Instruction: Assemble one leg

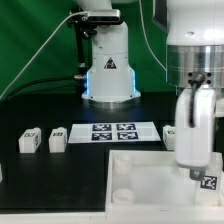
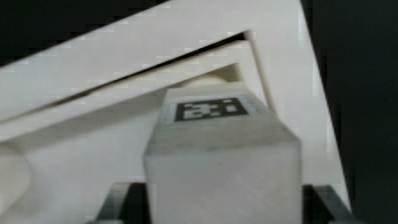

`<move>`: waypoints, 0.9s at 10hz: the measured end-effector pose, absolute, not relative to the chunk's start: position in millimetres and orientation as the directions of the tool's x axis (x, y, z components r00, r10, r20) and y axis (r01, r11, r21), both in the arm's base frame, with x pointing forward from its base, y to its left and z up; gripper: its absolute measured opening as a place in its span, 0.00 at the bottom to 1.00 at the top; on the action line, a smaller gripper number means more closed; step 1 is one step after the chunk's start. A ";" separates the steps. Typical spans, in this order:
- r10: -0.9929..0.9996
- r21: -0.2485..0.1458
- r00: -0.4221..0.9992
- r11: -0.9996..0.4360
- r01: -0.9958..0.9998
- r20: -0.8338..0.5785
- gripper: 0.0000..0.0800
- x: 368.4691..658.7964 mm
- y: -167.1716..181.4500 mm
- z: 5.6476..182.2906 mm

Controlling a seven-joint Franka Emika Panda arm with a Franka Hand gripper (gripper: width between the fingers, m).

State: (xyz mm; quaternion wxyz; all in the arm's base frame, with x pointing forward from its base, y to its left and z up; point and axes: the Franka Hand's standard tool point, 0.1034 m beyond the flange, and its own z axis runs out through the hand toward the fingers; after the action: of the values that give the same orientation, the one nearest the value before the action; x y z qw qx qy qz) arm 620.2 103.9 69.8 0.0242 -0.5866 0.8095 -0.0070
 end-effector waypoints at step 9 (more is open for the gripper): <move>-0.957 -0.083 -0.273 0.281 -0.956 -0.102 0.81 616.0 123.6 116.5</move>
Offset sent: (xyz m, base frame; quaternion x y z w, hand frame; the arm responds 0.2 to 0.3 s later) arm -0.0222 0.0159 0.0276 0.0305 -0.0323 0.0035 0.9990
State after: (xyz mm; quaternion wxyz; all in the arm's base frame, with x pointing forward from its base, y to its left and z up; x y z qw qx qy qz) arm 616.0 123.6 116.5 0.0660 -0.5994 0.7977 -0.0026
